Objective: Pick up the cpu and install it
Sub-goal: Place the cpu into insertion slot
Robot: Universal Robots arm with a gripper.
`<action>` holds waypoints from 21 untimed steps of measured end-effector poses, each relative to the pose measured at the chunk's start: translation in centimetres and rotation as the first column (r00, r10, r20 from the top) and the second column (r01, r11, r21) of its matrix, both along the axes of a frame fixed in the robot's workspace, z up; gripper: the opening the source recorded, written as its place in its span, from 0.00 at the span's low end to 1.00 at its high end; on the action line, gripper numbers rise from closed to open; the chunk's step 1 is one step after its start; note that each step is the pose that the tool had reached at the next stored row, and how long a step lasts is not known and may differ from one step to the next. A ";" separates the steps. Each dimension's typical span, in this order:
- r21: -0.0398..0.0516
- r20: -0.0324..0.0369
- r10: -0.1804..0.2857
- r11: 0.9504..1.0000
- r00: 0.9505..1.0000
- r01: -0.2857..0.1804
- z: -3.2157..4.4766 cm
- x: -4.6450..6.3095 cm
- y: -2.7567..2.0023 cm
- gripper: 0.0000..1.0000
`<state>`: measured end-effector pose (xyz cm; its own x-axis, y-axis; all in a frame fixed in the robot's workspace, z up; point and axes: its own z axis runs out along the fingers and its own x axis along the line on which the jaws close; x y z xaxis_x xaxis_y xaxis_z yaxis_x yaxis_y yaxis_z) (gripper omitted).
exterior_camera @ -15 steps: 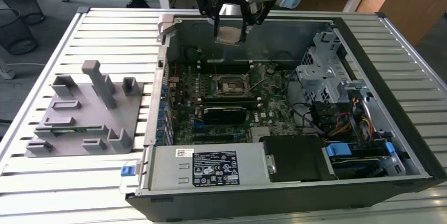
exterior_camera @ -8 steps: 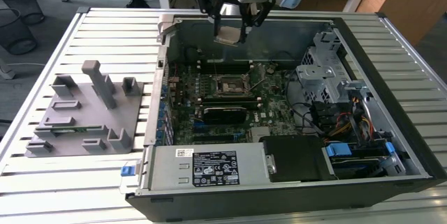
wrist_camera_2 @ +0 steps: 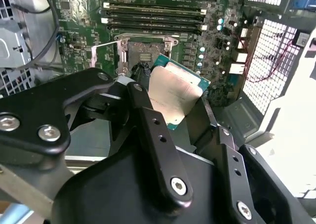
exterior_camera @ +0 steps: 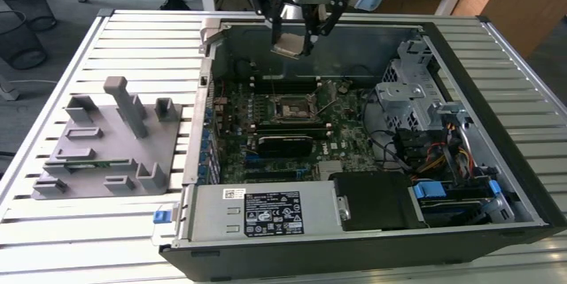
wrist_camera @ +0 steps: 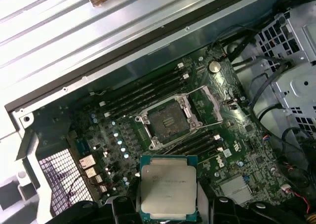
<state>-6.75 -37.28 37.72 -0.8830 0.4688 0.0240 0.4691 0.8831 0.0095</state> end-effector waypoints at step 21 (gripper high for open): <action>-0.003 0.000 -0.199 0.980 0.980 0.199 -0.11 0.0 0.19 0.54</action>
<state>-6.75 -37.10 37.60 -0.7721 0.6351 0.0224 0.6354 0.7722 0.0072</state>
